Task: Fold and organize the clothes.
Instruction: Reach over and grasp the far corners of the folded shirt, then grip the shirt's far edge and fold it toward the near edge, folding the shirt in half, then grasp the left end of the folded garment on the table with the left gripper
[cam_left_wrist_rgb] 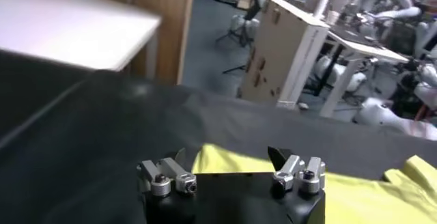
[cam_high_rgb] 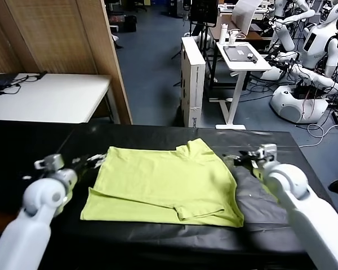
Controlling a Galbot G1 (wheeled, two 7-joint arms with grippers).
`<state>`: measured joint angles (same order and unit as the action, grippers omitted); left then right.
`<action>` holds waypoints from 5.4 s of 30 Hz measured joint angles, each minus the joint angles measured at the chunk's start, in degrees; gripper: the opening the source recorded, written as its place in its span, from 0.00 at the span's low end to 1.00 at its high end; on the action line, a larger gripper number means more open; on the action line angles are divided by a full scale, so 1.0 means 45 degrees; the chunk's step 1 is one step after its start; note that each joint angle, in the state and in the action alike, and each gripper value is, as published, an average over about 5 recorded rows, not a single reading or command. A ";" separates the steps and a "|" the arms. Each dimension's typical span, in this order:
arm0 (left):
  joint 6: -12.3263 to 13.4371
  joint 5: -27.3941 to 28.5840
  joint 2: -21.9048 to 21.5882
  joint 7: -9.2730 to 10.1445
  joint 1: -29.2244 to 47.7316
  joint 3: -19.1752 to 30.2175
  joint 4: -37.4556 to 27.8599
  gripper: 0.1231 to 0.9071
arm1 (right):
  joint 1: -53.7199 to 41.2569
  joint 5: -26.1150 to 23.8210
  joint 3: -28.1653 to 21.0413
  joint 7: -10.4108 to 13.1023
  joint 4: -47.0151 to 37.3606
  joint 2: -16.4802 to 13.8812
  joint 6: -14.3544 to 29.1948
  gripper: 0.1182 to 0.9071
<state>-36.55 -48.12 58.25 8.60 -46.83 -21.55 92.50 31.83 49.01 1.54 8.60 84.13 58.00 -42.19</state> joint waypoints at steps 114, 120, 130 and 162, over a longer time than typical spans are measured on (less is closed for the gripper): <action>0.0556 -0.0047 -0.0596 -0.0277 -0.7738 -0.3714 0.5939 0.08 | 0.8410 0.0925 0.4156 -0.0436 0.7522 -0.4048 -0.0001 0.03; 0.0576 0.0099 -0.0514 -0.0306 -0.8407 -0.3968 0.6020 0.08 | 0.9050 0.0687 0.4042 -0.0397 0.7823 -0.4077 -0.0002 0.03; 0.0534 0.0356 -0.0310 -0.0303 -0.9182 -0.4235 0.6048 0.09 | 0.9327 0.0713 0.4102 -0.0200 0.8151 -0.3963 -0.0001 0.12; 0.0427 0.0959 0.0536 -0.0087 -0.5763 -0.3413 0.3716 1.00 | 0.7232 -0.0342 0.4695 0.0137 0.5665 -0.1093 0.0280 1.00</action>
<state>-34.63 -43.81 60.66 8.21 -72.77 -36.91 109.22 64.37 47.47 22.67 9.21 109.62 53.08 -40.93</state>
